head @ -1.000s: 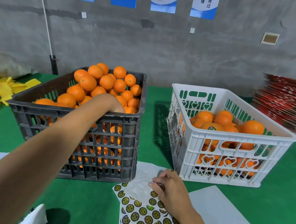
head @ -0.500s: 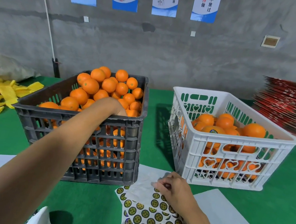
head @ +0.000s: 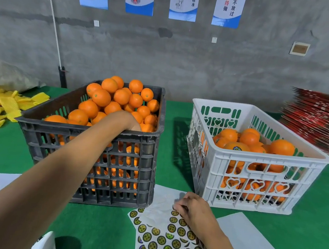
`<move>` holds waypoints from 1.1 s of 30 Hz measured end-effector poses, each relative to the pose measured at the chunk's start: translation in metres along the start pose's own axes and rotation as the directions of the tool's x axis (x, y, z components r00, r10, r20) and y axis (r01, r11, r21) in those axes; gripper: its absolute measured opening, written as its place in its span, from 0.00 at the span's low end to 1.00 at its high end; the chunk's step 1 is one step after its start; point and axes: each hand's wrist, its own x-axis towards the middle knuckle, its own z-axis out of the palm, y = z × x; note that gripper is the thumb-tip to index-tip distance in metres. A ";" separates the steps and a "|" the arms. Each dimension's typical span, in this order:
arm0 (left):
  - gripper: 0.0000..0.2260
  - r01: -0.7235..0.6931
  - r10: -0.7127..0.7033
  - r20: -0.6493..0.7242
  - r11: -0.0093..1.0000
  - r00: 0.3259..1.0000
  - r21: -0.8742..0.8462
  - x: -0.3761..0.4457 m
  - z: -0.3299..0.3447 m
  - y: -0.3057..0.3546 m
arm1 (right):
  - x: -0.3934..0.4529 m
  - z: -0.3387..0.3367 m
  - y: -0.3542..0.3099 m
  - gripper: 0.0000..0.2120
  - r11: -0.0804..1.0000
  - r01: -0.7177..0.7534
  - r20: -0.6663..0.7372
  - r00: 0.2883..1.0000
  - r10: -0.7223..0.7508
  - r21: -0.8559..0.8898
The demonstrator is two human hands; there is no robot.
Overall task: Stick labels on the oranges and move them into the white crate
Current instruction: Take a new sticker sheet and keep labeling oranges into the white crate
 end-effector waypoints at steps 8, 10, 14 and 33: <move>0.31 -0.096 0.092 0.149 0.995 0.985 0.021 0.008 0.003 0.000 | -0.020 0.007 0.008 0.37 0.997 0.010 0.051 0.999 -0.014 0.079; 0.31 -0.101 0.097 0.153 0.995 0.983 0.017 0.007 0.002 0.000 | -0.022 0.004 0.008 0.41 0.998 0.000 0.077 0.997 -0.005 0.060; 0.29 -0.094 0.088 0.144 0.995 0.986 0.034 0.008 0.002 -0.001 | -0.029 -0.003 0.003 0.43 0.994 -0.004 0.097 0.995 -0.006 0.105; 0.31 -0.076 0.080 0.181 0.997 0.980 -0.026 0.002 0.004 -0.001 | -0.047 -0.002 0.002 0.22 0.966 0.166 -0.008 0.986 -0.167 0.199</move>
